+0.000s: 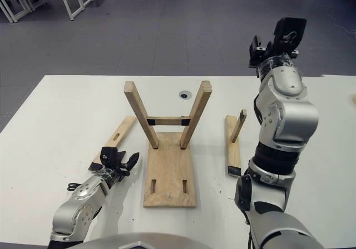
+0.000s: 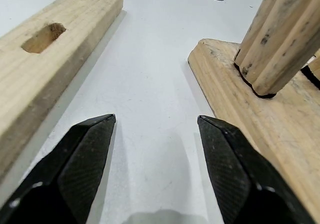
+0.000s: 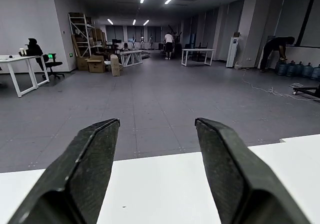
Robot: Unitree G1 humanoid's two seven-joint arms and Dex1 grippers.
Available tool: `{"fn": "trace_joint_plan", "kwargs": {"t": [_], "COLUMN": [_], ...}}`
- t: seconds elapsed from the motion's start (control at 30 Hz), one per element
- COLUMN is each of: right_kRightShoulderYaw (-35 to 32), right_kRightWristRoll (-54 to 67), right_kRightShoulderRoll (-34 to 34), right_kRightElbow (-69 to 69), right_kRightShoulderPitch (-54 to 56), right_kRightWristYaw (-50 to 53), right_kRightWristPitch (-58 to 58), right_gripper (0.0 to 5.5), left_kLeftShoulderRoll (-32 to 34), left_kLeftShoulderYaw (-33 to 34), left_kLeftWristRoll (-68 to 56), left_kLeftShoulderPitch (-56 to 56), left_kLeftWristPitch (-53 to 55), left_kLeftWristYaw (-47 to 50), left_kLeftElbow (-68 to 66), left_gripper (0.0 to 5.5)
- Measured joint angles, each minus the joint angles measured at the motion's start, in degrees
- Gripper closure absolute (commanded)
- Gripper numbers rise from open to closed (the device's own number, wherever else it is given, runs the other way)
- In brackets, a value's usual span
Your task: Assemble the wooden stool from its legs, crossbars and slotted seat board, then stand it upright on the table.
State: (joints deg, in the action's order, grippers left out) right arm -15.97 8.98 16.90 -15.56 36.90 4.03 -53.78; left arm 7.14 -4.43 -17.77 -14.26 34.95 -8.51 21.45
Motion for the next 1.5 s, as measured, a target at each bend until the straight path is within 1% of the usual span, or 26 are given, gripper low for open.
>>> {"fn": "trace_joint_plan", "kwargs": {"t": [0.1, 0.13, 0.23, 0.33, 0.4, 0.47, 0.5, 0.53, 0.57, 0.6, 0.63, 0.67, 0.73, 0.8, 0.87, 0.9, 1.0, 1.13, 1.2, 1.3, 1.4, 1.5], "right_kRightShoulderYaw": [3.11, 3.70, 2.98, 0.43, -0.77, -1.39, -1.68, -2.31, -2.88, -3.06, -2.95, -2.22, 1.75, 6.25, 8.78, 8.93, 8.83, 8.96, 9.74, 10.71, 10.27, 9.87], "right_kRightWristRoll": [-0.07, -0.34, -0.34, 0.42, 2.33, 3.12, 3.79, 3.97, 3.98, 3.88, 3.99, 4.48, 6.45, 7.03, 6.27, 5.32, 3.58, 1.79, 0.50, -0.73, -0.99, -0.44], "right_kRightShoulderRoll": [-3.89, -5.23, -6.32, -6.92, -7.12, -5.94, -4.84, -4.73, -4.89, -5.30, -6.47, -7.29, -7.92, -7.94, -8.09, -8.21, -8.49, -8.44, -7.75, -6.03, -5.90, -6.70], "right_kRightElbow": [2.92, 2.82, 2.83, 0.84, -3.12, -10.09, -14.34, -17.79, -22.08, -26.84, -31.66, -35.18, -41.07, -42.82, -40.28, -37.31, -29.81, -21.66, -17.96, -13.65, -11.71, -11.86], "right_kRightShoulderPitch": [-10.40, -12.31, -13.72, -13.13, -10.45, -3.69, -1.71, -2.14, -4.44, -9.22, -15.77, -21.15, -35.53, -49.38, -59.56, -61.47, -62.85, -62.29, -60.72, -55.90, -53.52, -53.33], "right_kRightWristYaw": [-0.35, -0.30, 0.31, 0.80, 0.87, 0.92, 0.98, 1.43, 2.05, 2.32, 2.55, 2.55, 1.98, 0.57, -0.78, -1.05, -1.66, -2.60, -3.31, -3.61, -3.57, -3.68], "right_kRightWristPitch": [-0.17, 2.69, 4.88, 4.37, 3.19, 2.45, 1.05, -1.02, -3.01, -4.89, -7.35, -8.40, -8.36, -5.87, -3.52, -1.67, 4.36, 9.66, 11.06, 9.78, 9.29, 8.53], "right_gripper": [2.70, 2.70, 2.70, 2.70, 2.70, 2.70, 2.70, 2.70, 2.52, 2.41, 2.15, 1.93, 1.57, 1.57, 1.57, 1.57, 1.57, 1.57, 1.57, 1.57, 2.14, 2.59], "left_kLeftShoulderRoll": [-0.01, 0.01, 0.00, -0.04, -0.06, -0.08, -0.09, -0.10, -0.11, -0.08, -0.06, -0.06, -0.06, -0.04, 0.00, 0.02, 0.14, 0.27, 0.28, 0.27, 0.21, 0.22], "left_kLeftShoulderYaw": [0.14, 0.17, 0.15, 0.14, 0.12, 0.10, 0.10, 0.13, 0.17, 0.26, 0.39, 0.45, 0.74, 0.81, 0.75, 0.74, 0.76, 0.76, 0.72, 0.64, 0.52, 0.55], "left_kLeftWristRoll": [0.08, 0.13, 0.17, 0.20, 0.19, 0.19, 0.19, 0.19, 0.17, 0.17, 0.15, 0.14, 0.14, 0.18, 0.48, 0.54, 0.59, 0.59, 0.59, 0.60, 0.61, 0.60], "left_kLeftShoulderPitch": [0.14, 0.46, 0.49, 0.49, 0.57, 0.56, 0.51, 0.40, 0.29, 0.12, -0.22, -0.53, -1.58, -2.24, -2.45, -2.43, -1.88, -1.74, -1.59, -1.19, -0.81, -0.91], "left_kLeftWristPitch": [0.17, 0.54, 0.62, 0.70, 0.69, 0.69, 0.68, 0.67, 0.57, 0.54, 0.47, 0.42, 0.40, 0.42, 0.51, 0.53, 0.66, 1.00, 1.12, 1.12, 1.12, 1.18], "left_kLeftWristYaw": [-0.01, -0.01, -0.02, -0.02, -0.02, -0.02, -0.03, -0.03, -0.05, -0.06, -0.06, -0.06, -0.02, 0.06, 0.13, 0.13, 0.08, 0.04, 0.04, 0.04, 0.04, 0.04], "left_kLeftElbow": [0.00, 0.00, 0.00, 0.00, 0.07, 0.08, 0.08, 0.09, 0.15, 0.25, 0.44, 0.68, 1.46, 1.82, 1.89, 1.88, 1.80, 1.79, 1.76, 1.44, 1.28, 1.28], "left_gripper": [2.45, 2.45, 2.45, 2.45, 2.45, 2.45, 2.45, 2.45, 2.45, 2.45, 2.45, 2.45, 2.45, 2.45, 2.45, 2.45, 2.45, 2.45, 2.45, 2.45, 2.45, 2.45]}}
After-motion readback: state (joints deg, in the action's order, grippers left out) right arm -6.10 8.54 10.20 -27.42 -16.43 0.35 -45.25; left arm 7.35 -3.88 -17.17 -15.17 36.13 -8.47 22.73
